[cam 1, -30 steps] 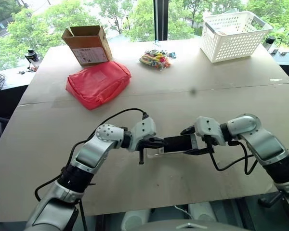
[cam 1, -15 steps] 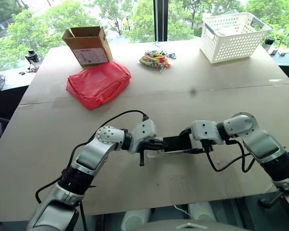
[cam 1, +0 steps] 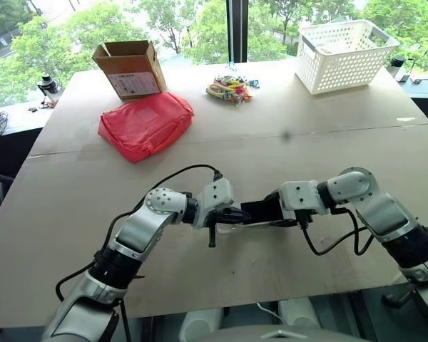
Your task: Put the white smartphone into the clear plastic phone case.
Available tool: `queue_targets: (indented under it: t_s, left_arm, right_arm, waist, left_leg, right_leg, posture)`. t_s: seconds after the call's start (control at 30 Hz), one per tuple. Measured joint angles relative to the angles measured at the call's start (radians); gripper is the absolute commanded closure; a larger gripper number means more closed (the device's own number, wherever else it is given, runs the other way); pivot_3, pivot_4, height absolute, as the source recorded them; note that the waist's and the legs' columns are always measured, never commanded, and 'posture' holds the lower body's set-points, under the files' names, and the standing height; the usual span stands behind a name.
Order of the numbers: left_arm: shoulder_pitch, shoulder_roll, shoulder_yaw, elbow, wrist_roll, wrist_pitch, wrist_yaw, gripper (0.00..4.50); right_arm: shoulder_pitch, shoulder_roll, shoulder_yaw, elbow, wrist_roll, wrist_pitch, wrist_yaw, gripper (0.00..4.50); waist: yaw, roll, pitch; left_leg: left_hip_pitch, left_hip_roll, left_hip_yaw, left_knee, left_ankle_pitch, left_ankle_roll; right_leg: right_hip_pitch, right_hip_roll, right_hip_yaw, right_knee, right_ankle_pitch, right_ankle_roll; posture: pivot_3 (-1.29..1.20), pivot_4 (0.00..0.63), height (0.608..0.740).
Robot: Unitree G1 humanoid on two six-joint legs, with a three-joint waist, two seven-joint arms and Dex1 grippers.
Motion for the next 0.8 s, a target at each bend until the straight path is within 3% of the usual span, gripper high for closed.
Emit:
queue_targets:
  t_s: [0.07,0.23,0.53,0.8]
  left_arm:
    - [0.000,0.000,-0.001,0.001,0.001,-0.003,0.001,4.44]
    - [0.000,-0.005,-0.008,0.013,0.010,-0.023,0.001,4.50]
    - [0.001,-0.014,-0.011,0.040,0.022,-0.057,-0.008,4.50]
    - [0.004,-0.018,-0.010,0.046,0.024,-0.069,-0.009,4.50]
  right_arm:
    - [0.000,0.000,0.000,-0.001,-0.001,0.002,0.000,1.56]
    - [-0.007,-0.001,-0.010,-0.005,0.003,0.042,-0.001,0.05]
    - [0.003,-0.013,-0.004,-0.027,0.005,0.117,0.016,0.05]
    - [0.013,-0.017,-0.039,-0.086,0.097,0.227,0.018,0.05]
  waist:
    - [0.000,0.000,0.000]
    - [0.002,0.000,0.000]
    - [0.004,0.001,-0.001]
    - [0.004,0.001,-0.001]
  left_leg:
    - [0.000,0.000,0.000,0.000,0.000,0.000]
    - [0.000,0.000,0.000,0.000,0.000,0.000]
    - [-0.001,-0.001,-0.001,0.000,0.000,0.000]
    - [-0.001,-0.001,-0.001,0.000,0.000,0.000]
  right_leg:
    - [0.000,0.000,0.000,0.000,0.000,0.000]
    - [0.000,0.000,0.000,0.000,0.000,0.000]
    - [0.000,-0.001,-0.001,-0.002,0.000,0.000]
    - [0.000,-0.001,-0.001,-0.002,0.000,0.000]
  posture:
    - [0.00,0.150,0.740]
    - [0.00,0.150,0.740]
    - [0.00,0.150,0.740]
    - [0.00,0.150,0.740]
